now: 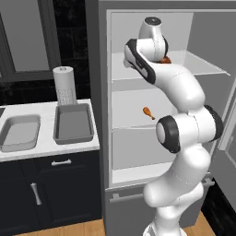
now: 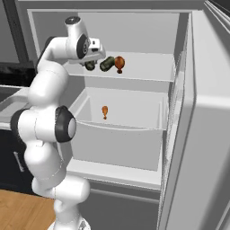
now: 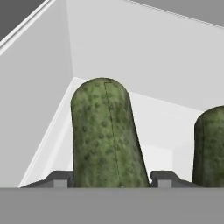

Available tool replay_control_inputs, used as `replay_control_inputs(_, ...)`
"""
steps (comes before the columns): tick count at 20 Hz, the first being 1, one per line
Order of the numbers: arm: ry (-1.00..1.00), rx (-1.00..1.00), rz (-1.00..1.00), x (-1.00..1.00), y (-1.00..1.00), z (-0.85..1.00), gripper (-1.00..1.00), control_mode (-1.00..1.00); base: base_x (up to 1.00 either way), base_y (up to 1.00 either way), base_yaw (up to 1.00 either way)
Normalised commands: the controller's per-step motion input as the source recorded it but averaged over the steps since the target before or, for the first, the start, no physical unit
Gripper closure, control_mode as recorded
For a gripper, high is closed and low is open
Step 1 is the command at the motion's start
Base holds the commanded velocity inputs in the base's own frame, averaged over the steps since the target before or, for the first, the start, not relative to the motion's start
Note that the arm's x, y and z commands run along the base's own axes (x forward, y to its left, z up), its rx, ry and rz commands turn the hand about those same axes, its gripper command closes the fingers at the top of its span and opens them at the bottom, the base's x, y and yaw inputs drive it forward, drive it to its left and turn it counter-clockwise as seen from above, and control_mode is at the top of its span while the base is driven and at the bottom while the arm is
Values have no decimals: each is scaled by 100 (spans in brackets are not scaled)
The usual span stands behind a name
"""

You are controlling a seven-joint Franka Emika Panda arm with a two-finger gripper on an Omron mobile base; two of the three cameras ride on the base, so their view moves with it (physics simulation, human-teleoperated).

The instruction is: Place one cucumber and one chicken drumstick in each tupperware on the nearby counter, to pack two identical lunches.

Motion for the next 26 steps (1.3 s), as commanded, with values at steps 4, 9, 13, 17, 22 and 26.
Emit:
replay_control_inputs(4, 0, 0, 0, 0, 0, 0, 100, -100, 0, 0, 0)
replay_control_inputs(9, -3, 0, 0, -9, 0, 0, 100, -100, 0, 0, 0)
replay_control_inputs(13, -17, -1, 0, -41, 4, -1, 100, -100, 0, 0, 0)
replay_control_inputs(17, -10, 0, 0, -52, 6, 0, 100, -100, 0, 0, 0)
replay_control_inputs(22, 0, 0, 0, -81, 2, 2, 100, -100, 0, 0, 0)
replay_control_inputs(26, 2, 0, 0, -100, 7, 30, 100, -100, 0, 0, 0)
